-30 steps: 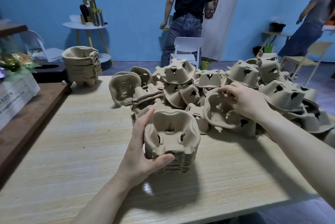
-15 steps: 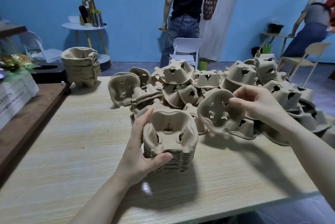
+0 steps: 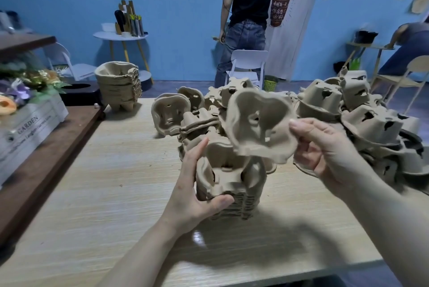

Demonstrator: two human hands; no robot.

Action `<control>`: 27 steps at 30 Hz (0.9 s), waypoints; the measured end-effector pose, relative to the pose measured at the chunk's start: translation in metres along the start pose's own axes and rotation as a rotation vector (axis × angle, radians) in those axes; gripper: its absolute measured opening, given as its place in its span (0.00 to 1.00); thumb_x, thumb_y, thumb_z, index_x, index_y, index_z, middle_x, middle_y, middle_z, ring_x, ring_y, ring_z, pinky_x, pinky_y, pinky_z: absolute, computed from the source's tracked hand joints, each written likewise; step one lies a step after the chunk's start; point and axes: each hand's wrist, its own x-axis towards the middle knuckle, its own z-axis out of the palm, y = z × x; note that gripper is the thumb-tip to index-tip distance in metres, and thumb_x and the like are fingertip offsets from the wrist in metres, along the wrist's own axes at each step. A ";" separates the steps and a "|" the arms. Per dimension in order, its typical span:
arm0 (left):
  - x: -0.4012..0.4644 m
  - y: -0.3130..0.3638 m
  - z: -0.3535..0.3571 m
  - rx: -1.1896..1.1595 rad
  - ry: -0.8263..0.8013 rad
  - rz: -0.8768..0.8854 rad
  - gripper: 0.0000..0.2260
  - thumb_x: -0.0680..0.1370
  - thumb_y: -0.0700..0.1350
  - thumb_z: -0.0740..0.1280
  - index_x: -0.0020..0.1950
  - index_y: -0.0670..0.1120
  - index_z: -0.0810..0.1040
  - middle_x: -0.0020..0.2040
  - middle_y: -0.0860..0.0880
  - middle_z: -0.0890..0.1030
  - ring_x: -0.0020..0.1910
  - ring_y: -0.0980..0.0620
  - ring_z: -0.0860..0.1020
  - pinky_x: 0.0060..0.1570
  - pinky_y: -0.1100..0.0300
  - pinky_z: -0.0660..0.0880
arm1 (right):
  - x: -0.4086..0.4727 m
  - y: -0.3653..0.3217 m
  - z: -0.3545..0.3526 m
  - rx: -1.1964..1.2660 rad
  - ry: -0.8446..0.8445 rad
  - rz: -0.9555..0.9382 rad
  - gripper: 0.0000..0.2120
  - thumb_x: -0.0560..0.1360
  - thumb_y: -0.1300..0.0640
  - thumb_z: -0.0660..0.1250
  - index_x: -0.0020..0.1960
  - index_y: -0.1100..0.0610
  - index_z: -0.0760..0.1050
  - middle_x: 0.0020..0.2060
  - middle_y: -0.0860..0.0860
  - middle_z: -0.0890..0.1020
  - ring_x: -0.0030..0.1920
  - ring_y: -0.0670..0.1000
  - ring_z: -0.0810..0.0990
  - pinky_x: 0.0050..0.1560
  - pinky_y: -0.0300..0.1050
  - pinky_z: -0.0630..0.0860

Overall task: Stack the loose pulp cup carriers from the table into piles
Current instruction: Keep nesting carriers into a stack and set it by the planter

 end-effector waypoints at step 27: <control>-0.001 0.002 0.002 -0.102 -0.022 -0.059 0.54 0.64 0.72 0.73 0.79 0.63 0.43 0.80 0.49 0.57 0.79 0.53 0.58 0.77 0.50 0.58 | -0.013 0.042 0.012 -0.233 -0.007 0.117 0.21 0.64 0.50 0.73 0.55 0.57 0.78 0.37 0.47 0.83 0.29 0.45 0.71 0.25 0.35 0.64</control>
